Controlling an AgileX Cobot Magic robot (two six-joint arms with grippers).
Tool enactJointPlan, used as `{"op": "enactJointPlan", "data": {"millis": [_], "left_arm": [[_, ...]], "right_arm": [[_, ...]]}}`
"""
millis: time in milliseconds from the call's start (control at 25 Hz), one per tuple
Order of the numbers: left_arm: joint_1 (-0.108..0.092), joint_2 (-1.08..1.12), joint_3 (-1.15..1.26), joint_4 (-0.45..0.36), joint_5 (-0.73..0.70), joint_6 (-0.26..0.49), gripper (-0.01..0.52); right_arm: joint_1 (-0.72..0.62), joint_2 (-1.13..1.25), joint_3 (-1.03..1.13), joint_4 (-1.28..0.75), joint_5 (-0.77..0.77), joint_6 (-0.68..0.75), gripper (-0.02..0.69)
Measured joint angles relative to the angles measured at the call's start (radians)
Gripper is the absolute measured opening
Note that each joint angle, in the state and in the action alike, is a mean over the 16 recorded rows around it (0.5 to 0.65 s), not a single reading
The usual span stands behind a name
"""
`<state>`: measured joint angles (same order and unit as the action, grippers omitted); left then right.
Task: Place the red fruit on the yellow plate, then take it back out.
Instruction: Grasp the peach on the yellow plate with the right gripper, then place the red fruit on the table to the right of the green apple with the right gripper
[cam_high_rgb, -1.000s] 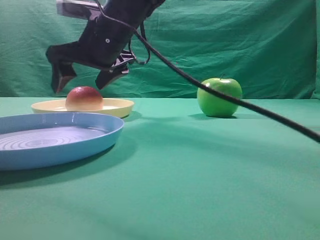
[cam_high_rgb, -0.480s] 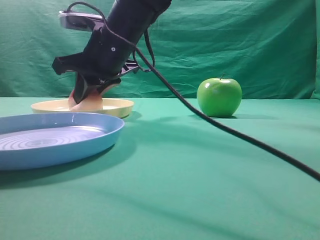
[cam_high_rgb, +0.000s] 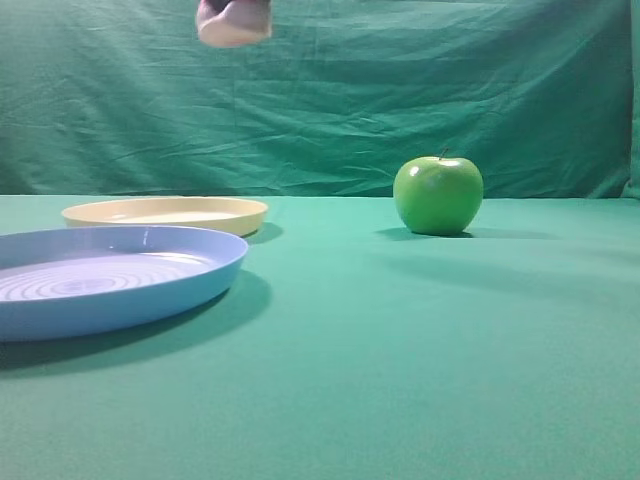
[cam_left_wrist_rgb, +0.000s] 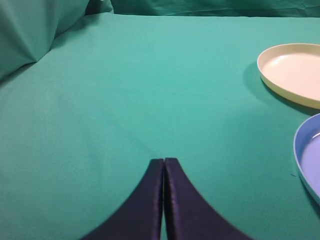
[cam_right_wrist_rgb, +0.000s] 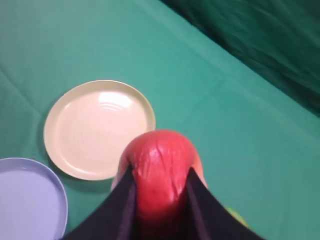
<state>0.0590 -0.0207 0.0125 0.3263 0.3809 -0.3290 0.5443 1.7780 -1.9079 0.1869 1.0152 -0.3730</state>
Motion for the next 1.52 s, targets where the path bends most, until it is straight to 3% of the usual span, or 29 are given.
{"op": "enactJointPlan", "data": {"millis": [360, 880, 1320, 1520], "left_arm": [[0.0, 0.0, 0.0, 0.0, 0.0, 0.0, 0.0], [0.0, 0.0, 0.0, 0.0, 0.0, -0.001, 0.0], [0.0, 0.0, 0.0, 0.0, 0.0, -0.001, 0.0], [0.0, 0.0, 0.0, 0.0, 0.0, -0.001, 0.0]], "right_arm": [[-0.152, -0.352, 0.42, -0.049, -0.053, 0.082, 0.159], [-0.285, -0.588, 1.122, -0.045, -0.397, 0.105, 0.159], [-0.302, -0.454, 1.3, -0.035, -0.627, 0.111, 0.159], [-0.302, -0.38, 1.306, -0.033, -0.668, 0.111, 0.223]]}}
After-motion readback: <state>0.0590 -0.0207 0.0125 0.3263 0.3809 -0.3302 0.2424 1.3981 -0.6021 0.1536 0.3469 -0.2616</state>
